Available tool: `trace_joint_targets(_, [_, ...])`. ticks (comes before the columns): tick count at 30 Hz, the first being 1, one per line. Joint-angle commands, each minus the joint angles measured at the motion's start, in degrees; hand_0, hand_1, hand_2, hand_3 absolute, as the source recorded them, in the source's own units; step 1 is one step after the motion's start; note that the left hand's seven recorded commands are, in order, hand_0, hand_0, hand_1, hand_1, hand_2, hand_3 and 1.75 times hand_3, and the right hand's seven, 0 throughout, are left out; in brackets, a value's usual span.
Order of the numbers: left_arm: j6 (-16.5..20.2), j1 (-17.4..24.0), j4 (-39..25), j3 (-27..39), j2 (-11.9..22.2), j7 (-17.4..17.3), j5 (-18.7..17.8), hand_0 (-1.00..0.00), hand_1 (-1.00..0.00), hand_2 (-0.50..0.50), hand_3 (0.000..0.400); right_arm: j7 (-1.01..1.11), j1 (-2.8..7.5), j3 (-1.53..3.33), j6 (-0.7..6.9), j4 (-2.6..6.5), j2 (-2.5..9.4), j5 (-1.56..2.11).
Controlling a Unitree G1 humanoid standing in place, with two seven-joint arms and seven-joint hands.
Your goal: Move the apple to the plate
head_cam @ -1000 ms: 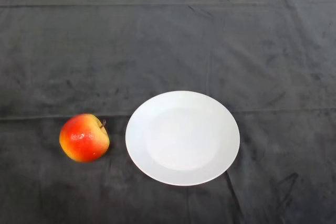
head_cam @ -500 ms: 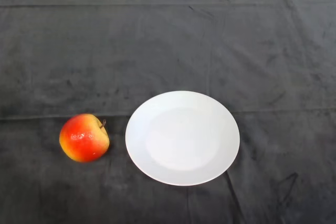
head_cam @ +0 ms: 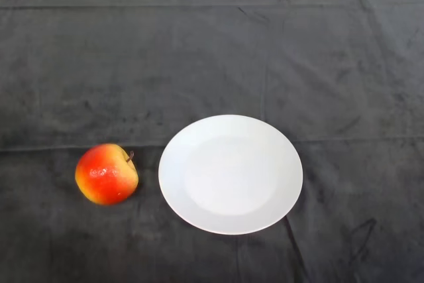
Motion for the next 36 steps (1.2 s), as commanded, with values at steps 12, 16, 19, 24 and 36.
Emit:
trace_joint_targets(12, [4.98, 2.06, -10.56, -3.68, 0.38, -3.76, 2.43, 0.00, 0.00, 0.00, 0.000, -0.51, -0.31, -0.29, -0.08, 0.70, -1.56, -0.58])
trace_joint_targets(16, [7.57, 4.08, -16.34, -4.65, 0.40, -4.41, 2.70, 0.00, 0.00, 0.00, 0.000, -0.50, -0.22, -0.31, -0.04, 0.55, -1.56, -0.56])
trace_joint_targets(19, [9.78, 6.22, -21.54, -5.34, 0.26, -4.78, 2.85, 0.00, 0.00, 0.00, 0.000, -0.50, -0.14, -0.33, 0.01, 0.41, -1.55, -0.53])
trace_joint_targets(24, [14.55, 10.49, -31.80, -6.83, -0.27, -5.16, 3.24, 0.00, 0.00, 0.00, 0.000, -0.48, 0.05, -0.37, 0.11, 0.10, -1.55, -0.48])
trace_joint_targets(36, [28.23, 20.77, -56.90, -11.04, 0.55, -8.69, 4.13, 0.00, 0.00, 0.00, 0.000, -0.41, 0.60, -0.53, 0.45, -0.89, -1.56, -0.32])
